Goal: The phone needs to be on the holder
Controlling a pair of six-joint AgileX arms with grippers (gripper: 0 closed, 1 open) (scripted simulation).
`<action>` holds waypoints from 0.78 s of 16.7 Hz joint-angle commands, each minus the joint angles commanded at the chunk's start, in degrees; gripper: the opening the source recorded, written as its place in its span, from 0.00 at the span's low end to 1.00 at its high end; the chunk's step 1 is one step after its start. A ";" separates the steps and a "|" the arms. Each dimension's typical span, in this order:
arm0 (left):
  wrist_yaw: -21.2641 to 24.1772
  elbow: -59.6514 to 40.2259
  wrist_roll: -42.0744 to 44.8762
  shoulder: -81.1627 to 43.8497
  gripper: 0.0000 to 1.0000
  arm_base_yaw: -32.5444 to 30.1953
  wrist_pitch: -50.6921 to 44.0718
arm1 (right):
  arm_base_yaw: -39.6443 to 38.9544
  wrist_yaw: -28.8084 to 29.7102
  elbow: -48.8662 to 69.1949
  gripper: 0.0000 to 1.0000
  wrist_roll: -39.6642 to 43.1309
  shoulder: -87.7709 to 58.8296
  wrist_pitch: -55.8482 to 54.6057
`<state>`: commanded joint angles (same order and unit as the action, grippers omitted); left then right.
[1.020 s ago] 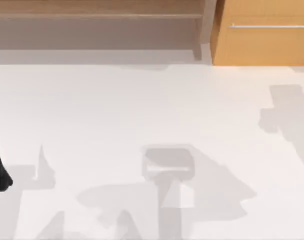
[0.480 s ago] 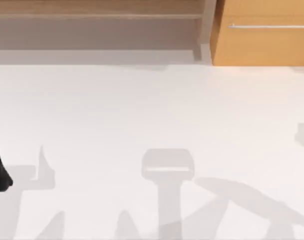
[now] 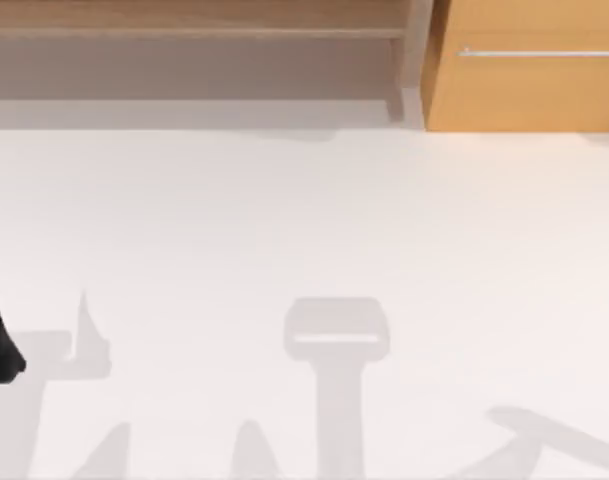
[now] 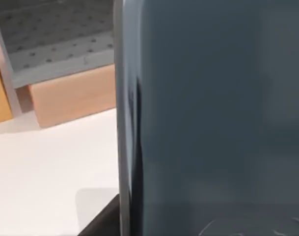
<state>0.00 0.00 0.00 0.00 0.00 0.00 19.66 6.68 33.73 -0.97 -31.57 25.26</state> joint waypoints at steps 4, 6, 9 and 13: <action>0.00 0.00 0.00 0.00 1.00 0.00 0.00 | 1.91 1.23 -4.80 0.00 -1.60 2.45 -0.85; 0.00 0.00 0.00 0.00 1.00 0.00 0.00 | 2.04 1.44 -6.31 0.00 -1.95 2.91 -0.98; 0.00 0.00 0.00 0.00 1.00 0.00 0.00 | 2.04 1.44 -6.31 0.00 -1.95 2.91 -0.98; 0.00 0.00 0.00 0.00 1.00 0.00 0.00 | 1.68 1.56 -6.12 0.00 -2.32 3.14 -1.56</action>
<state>0.00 0.00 0.00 0.00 0.00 0.00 21.34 8.24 27.62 -3.28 -28.43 23.70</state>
